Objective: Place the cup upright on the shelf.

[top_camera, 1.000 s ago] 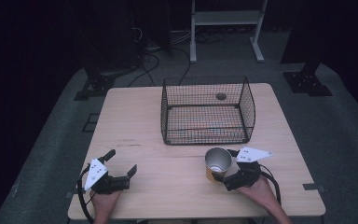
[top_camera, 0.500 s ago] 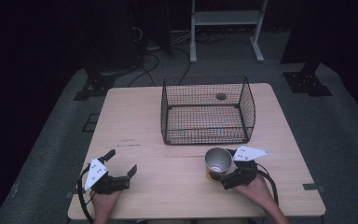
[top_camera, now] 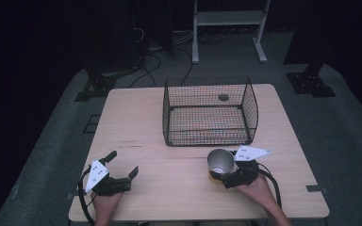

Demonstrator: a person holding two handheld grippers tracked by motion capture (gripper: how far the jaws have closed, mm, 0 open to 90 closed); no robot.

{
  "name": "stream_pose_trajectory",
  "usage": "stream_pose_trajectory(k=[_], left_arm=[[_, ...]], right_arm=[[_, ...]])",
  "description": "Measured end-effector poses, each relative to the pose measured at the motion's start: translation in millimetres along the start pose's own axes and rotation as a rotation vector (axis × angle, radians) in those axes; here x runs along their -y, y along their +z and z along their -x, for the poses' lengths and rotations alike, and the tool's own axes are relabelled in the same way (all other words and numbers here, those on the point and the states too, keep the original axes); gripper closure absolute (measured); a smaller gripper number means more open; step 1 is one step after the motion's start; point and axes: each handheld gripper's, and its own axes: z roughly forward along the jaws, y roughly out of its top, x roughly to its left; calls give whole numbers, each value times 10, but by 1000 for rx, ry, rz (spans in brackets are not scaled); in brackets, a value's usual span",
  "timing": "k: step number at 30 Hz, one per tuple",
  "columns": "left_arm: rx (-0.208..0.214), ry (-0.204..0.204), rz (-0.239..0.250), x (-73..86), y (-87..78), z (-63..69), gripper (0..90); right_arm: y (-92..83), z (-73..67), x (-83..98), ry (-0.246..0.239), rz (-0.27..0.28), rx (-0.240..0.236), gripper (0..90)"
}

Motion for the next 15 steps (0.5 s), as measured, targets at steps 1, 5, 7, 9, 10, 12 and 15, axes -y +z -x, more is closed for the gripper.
stream_pose_trajectory(k=[1, 5, 7, 9, 10, 12, 15], left_arm=[[0, 0, 0, 0, 0, 0, 8], [0, 0, 1, 0, -1, 0, 8], [0, 0, 1, 0, -1, 0, 8], [0, 0, 1, 0, -1, 0, 8], [0, -1, 1, 0, -1, -1, 8], [0, 0, 1, 0, -1, 0, 8], [-1, 0, 0, 0, -1, 1, 8]], right_arm=[[1, 0, 0, 1, 0, -1, 91], [-6, -2, -7, -7, -5, -3, 114], [-9, 3, -11, -7, -8, -5, 114], [-16, 11, -15, -2, -8, -11, 116], [-21, 15, -18, 0, -8, -14, 120], [-35, 23, -30, 4, -11, -19, 120], [-67, 41, -46, 10, -14, -22, 121]])
